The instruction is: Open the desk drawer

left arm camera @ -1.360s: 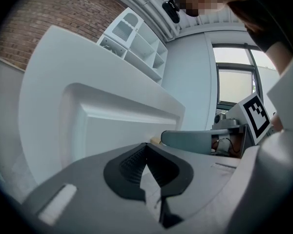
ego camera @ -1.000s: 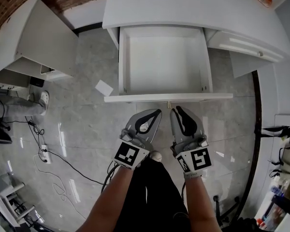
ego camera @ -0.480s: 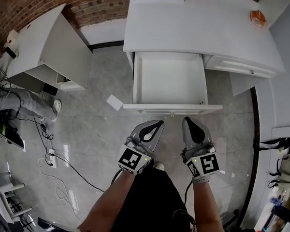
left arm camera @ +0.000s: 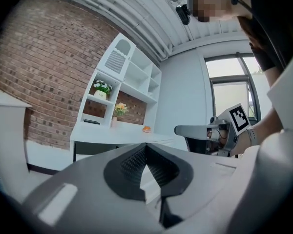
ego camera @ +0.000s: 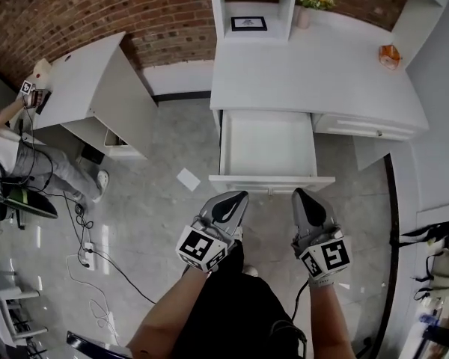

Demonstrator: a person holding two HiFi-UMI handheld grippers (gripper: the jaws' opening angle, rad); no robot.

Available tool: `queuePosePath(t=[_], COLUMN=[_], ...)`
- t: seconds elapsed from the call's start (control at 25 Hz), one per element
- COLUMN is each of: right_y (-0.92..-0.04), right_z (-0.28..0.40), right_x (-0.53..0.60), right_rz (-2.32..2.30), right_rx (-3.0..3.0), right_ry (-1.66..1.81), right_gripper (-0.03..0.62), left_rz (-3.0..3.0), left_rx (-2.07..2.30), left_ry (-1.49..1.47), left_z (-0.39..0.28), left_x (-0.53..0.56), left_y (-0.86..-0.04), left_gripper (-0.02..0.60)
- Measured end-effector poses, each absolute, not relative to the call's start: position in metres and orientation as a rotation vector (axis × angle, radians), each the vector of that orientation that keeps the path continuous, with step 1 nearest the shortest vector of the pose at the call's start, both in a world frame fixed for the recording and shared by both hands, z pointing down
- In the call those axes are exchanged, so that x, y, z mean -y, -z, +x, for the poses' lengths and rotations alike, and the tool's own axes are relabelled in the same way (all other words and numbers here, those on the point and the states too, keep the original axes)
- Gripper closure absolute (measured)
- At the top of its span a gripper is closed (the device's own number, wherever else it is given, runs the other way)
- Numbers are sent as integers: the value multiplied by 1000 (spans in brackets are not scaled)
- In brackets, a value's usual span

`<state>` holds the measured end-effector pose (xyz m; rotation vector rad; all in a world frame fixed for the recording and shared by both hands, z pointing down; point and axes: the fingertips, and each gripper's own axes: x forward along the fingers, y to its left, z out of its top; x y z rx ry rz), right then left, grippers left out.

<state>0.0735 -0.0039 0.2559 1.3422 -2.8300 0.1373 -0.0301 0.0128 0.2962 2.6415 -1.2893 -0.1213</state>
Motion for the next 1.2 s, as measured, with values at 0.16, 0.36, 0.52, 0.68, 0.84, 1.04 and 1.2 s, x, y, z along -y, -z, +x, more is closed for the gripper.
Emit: queuePosePath(t=[0.16, 0.36, 0.52, 0.68, 0.84, 1.04, 1.2], right_y=[-228, -197, -172, -150, -129, -109, -96], right_z=[76, 78, 84, 91, 101, 113, 117], right_x=[-2, -16, -31, -45, -59, -81, -92], right_rz=[1338, 1365, 1384, 1403, 1428, 1442, 1436], right_rx=[2845, 2865, 2878, 2878, 2890, 2891, 2874], right_ry=[-103, -84, -54, -29, -27, -34, -11], right_gripper=[591, 591, 591, 591, 591, 591, 591], left_rz=[2642, 2616, 2617, 2656, 2661, 2655, 2660], left_rx=[1319, 1376, 1409, 1411, 1405, 1404, 1369], left_ry=[160, 121, 138, 156, 171, 173, 198], left_z=[-40, -53, -62, -64, -62, -61, -57], left_x=[-14, -22, -31, -46, -59, -77, -85], left_y=[-268, -242, -217, -190, -170, -153, -139], left_gripper=[581, 581, 581, 581, 581, 581, 581])
